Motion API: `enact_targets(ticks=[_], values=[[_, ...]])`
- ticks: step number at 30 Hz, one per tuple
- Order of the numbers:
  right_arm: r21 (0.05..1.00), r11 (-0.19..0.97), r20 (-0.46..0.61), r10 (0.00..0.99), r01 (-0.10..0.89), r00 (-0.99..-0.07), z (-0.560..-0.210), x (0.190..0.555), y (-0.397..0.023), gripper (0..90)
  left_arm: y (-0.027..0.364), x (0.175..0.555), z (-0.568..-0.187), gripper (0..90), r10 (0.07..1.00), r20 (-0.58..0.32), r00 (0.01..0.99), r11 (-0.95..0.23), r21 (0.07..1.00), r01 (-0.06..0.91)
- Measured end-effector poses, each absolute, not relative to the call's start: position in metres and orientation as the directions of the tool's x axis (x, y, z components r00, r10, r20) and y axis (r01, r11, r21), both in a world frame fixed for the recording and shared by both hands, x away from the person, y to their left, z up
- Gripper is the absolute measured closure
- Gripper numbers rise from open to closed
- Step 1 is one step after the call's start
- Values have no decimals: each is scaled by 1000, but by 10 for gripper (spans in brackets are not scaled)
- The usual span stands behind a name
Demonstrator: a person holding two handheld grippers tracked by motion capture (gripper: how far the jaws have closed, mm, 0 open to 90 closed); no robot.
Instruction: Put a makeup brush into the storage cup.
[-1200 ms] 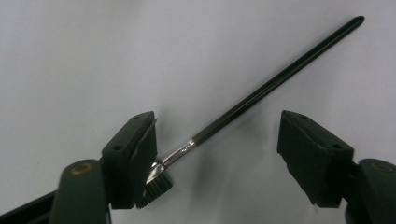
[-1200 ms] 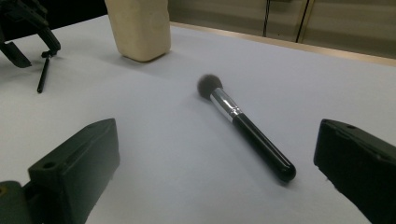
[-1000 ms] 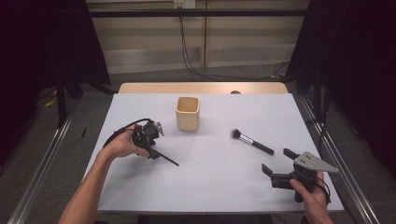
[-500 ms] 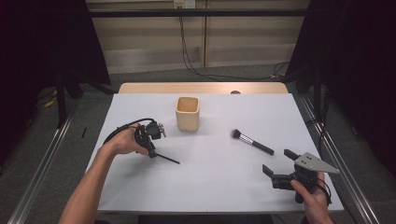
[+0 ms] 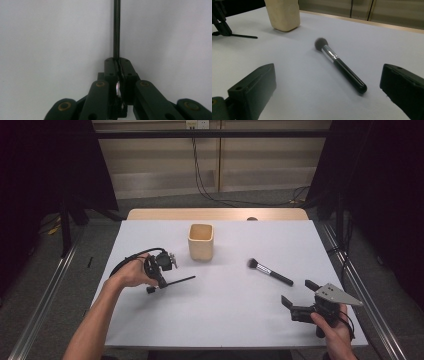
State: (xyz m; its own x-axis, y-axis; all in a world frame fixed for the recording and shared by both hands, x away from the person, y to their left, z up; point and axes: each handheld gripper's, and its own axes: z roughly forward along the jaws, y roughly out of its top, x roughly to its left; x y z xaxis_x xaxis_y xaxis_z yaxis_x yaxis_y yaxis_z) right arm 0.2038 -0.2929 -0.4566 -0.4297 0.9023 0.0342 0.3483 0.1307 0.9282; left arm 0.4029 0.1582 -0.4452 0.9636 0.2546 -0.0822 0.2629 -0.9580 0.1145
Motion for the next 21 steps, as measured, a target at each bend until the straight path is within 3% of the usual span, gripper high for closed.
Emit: enact_targets(ticks=[12, 21], values=[[928, 121, 48, 898, 351, -438, -456, 204, -293, 4, 177, 402, -446, 860, 347, -120, 930, -900, 234, 367], [930, 122, 46, 898, 348, -438, -456, 204, -293, 3, 194, 398, -438, 860, 424, -216, 880, -801, 364, 475]])
